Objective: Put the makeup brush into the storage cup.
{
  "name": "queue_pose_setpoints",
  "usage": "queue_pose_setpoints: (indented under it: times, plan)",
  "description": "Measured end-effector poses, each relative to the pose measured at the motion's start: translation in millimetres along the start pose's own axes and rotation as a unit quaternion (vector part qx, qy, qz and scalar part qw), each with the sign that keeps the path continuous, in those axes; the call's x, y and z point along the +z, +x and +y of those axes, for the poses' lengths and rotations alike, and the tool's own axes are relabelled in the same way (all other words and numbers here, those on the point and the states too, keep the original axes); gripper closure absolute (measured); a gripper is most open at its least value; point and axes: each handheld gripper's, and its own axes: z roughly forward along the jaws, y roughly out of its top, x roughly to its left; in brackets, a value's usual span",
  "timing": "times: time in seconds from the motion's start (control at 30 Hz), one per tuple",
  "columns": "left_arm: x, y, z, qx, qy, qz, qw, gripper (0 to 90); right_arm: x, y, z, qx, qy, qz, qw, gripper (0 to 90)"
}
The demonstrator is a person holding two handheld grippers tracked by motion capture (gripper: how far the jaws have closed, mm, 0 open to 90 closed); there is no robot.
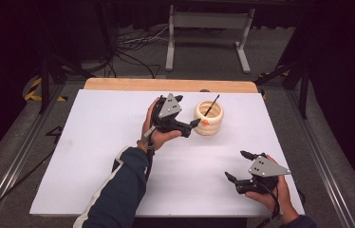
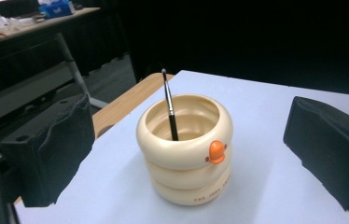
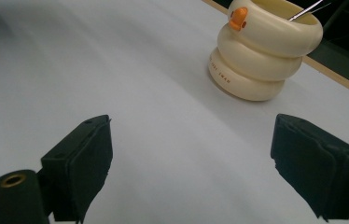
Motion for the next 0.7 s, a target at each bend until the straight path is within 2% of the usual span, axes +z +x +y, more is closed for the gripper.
queue_pose_setpoints:
  times: [0.3,0.53,0.7]
  plan:
    - [-15.9,-1.1,-0.6,0.019,-0.001,0.003,0.9998,1.2,0.2,0.2,0.0,0.000,0.000,0.000,1.0000,13.8]
    - [-31.9,-7.4,0.8,0.052,-0.001,0.011,0.9986,2.4,-1.5,-0.5,-0.2,-0.002,-0.001,-0.004,1.0000,13.8]
    - [-45.9,-9.1,1.8,0.057,-0.010,0.016,0.9982,2.4,-3.7,-1.1,0.4,-0.003,-0.006,-0.007,1.0000,13.8]
